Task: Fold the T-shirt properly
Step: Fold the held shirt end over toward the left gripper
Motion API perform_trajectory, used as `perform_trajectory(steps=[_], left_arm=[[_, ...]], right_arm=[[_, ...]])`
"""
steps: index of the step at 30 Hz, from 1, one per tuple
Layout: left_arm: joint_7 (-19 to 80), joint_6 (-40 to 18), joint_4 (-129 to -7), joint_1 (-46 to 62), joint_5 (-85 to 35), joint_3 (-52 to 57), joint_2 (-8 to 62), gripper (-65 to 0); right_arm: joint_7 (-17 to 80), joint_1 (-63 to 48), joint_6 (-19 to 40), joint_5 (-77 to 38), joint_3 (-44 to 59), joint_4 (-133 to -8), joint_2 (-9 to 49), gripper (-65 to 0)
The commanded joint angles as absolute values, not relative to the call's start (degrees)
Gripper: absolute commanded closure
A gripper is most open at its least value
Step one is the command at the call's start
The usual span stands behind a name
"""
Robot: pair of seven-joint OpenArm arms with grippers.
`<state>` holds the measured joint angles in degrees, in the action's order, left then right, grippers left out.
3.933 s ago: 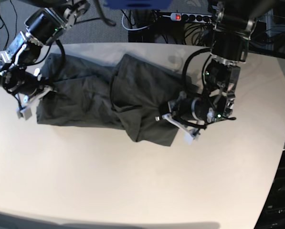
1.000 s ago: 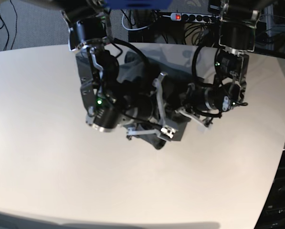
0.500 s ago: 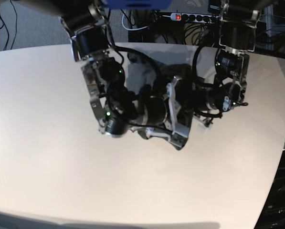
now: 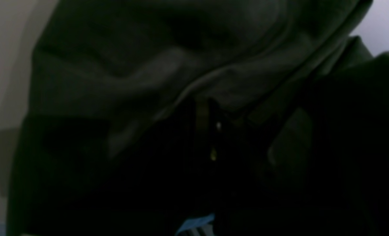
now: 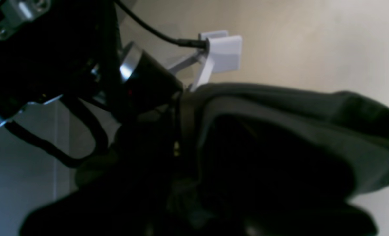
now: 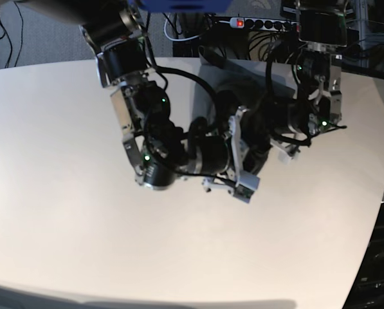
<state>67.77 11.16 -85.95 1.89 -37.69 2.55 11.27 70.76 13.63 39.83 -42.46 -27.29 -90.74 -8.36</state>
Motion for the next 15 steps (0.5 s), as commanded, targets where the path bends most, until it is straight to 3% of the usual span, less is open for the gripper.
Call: perform_trajectory(steps=[1,15], left_arm=[[69.23,12.44,-85.85,2.24,-33.19,2.95,12.0,-2.3],[68.35,12.35,-88.13,1.98,-35.47,3.03,11.56,-2.3]], right_arm=[[68.97,15.16,40.0,-43.47,-27.21,-91.65,-9.0,-0.9],[68.88,15.96,40.0,-43.38,-27.21,-91.3,-8.4,-0.9]])
